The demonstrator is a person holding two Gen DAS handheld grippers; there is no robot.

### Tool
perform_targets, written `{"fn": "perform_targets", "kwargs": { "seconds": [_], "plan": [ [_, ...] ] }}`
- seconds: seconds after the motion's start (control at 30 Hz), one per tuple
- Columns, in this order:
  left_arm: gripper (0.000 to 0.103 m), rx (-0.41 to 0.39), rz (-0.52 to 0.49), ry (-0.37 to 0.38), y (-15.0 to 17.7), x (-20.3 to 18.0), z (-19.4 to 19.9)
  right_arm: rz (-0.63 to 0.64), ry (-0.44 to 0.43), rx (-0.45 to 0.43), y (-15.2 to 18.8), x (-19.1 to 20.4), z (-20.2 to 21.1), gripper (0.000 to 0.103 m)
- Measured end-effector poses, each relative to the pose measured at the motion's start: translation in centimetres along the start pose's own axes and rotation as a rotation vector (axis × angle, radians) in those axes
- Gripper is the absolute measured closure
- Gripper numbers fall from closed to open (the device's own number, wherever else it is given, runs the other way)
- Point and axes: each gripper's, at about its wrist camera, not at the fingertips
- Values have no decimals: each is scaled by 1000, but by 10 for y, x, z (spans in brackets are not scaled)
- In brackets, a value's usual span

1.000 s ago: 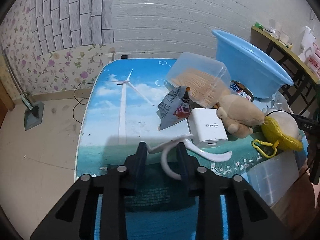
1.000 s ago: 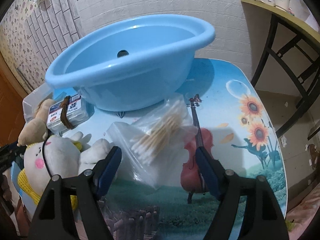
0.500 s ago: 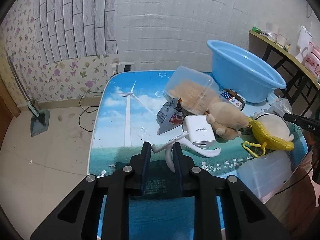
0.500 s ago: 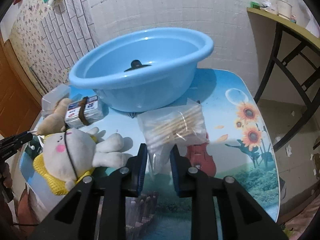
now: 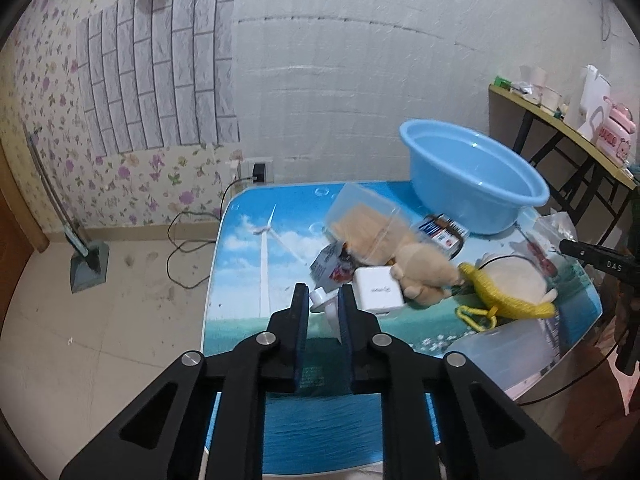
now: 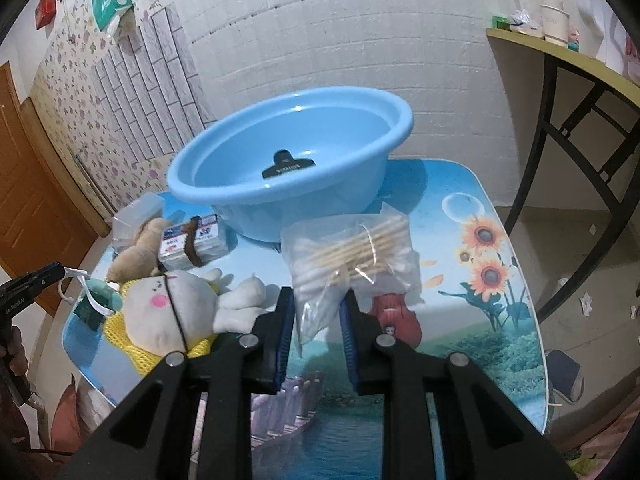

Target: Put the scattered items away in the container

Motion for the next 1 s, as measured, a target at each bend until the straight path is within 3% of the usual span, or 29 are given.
{"fn": "perform_targets", "kwargs": {
  "seconds": [0.3,0.5,0.57,0.63,0.67,0.7,0.8,1.0],
  "plan": [
    [98,-42,-46,27,-14,-21,14,-3,-21,-24,-2,-1,6,81],
    [98,-9,-57,5,-13,-23,5,-20,-34,-15,1,-5,3,81],
    [87,12,-50,-17,-10,-19,-2,-24,-35,-12,1,-6,2,81],
    [64,40,-22,-31,-4,-11,-12,-23,-35,-7,2,-7,1,81],
    [42,55,-9,-36,-2,-7,-16,-23,-35,-5,3,-7,1,81],
    [27,66,2,-32,1,-4,-20,-24,-36,-2,3,-7,0,81],
    [26,91,4,1,11,-1,-28,-27,-34,8,5,-8,-2,81],
    [25,151,8,-43,25,-11,-50,-32,-31,26,6,-7,-7,81]
  ]
}}
Point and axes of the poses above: each gripper's, at about its wrist camera, not at the fingertips, and z roughly against the way its jaws point, x to its left, y to its underside, and after that the axes turned 5 degrees about z, right-handed
